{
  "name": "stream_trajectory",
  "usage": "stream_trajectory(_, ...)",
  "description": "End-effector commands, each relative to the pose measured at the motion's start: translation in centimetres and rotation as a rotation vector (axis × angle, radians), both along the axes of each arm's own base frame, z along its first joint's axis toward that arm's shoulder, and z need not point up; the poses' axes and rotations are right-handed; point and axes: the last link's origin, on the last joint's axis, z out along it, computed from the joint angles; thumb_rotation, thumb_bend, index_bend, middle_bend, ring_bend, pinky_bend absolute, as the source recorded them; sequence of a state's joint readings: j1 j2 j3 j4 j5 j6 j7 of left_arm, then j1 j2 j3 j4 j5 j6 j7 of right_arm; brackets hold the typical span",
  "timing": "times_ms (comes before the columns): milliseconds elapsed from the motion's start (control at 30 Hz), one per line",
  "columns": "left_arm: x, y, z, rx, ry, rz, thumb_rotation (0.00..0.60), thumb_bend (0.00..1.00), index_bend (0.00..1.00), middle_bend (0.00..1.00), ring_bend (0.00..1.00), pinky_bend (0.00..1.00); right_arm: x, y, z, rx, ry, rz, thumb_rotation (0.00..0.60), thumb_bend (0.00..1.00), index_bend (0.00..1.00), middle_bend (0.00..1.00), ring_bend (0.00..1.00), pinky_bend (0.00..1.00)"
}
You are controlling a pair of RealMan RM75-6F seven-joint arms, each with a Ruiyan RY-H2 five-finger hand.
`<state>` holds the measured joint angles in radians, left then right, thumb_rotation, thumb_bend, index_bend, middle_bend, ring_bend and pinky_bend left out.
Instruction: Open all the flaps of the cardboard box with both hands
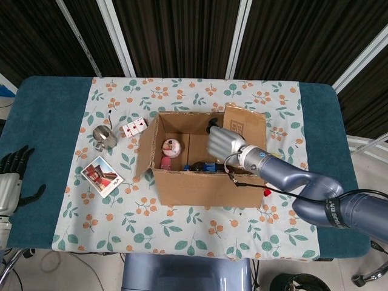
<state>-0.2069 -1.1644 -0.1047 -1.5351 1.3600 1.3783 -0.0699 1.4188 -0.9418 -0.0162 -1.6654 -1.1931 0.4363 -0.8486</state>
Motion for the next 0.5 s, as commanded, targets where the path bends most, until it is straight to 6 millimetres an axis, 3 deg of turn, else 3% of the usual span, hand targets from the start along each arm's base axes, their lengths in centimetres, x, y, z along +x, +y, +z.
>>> stream_trajectory(33,0.0,0.0,0.0,0.0,-0.001,0.002,0.6,0.26,0.0,0.0,0.0,0.01,-0.4,-0.1,0.3,-0.011,0.009,0.001,0.6,0.64,0.56,0.46,0.21,0.24)
stream_trajectory(267,0.0,0.0,0.0,-0.001,0.001,0.004,0.6,0.26,0.0,0.0,0.0,0.01,-0.8,0.0,1.0,-0.041,0.022,0.021,0.6,0.55,0.45,0.34,0.17,0.24)
stream_trajectory(500,0.0,-0.1,0.0,-0.004,0.001,0.005,0.6,0.26,0.0,0.0,0.0,0.01,-1.2,-0.1,1.8,-0.067,0.042,0.027,0.6,0.54,0.44,0.33,0.16,0.23)
